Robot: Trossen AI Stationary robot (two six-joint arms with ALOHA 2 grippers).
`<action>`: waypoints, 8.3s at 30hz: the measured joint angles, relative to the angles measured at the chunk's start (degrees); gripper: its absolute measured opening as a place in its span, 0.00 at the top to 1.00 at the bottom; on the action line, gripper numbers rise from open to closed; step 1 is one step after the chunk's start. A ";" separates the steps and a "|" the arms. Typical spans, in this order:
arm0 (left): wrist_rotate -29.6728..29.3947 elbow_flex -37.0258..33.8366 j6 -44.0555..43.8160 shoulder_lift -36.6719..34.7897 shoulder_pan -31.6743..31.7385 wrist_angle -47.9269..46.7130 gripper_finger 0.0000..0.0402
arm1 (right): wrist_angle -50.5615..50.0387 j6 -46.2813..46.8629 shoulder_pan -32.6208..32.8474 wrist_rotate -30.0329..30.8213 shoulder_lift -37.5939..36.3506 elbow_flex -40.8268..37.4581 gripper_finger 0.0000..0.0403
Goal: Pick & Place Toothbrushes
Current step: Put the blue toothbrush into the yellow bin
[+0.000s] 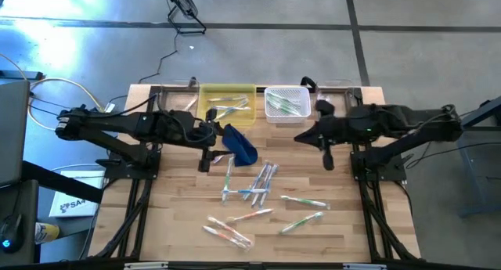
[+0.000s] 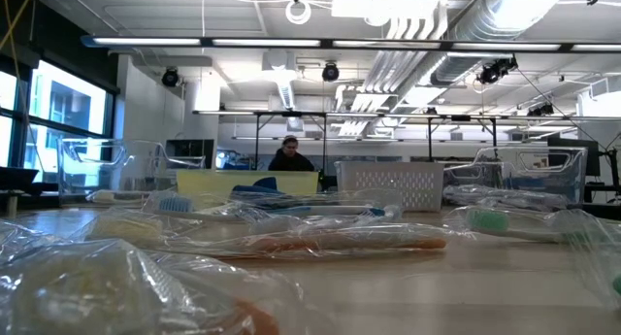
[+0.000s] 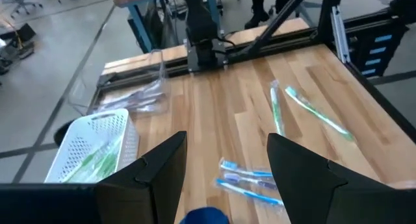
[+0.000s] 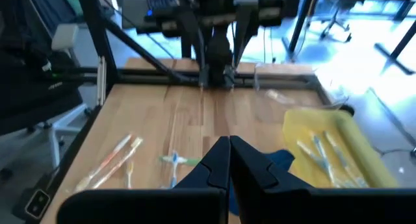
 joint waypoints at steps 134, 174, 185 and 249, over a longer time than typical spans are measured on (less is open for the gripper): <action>10.71 0.11 -11.64 25.93 -2.20 -0.04 0.48 | 19.10 6.19 10.73 9.97 -26.48 -31.91 0.99; 20.38 -0.02 -17.91 41.36 -2.55 -3.65 0.48 | 18.43 6.21 10.73 9.99 -26.42 -31.94 0.99; 20.37 0.02 -15.34 41.36 -2.55 -4.33 0.48 | 17.68 5.83 10.73 9.96 -26.43 -31.94 0.99; 18.38 0.07 -16.68 42.06 -2.53 -2.84 0.77 | 17.92 7.21 10.73 8.66 -25.18 -32.00 0.99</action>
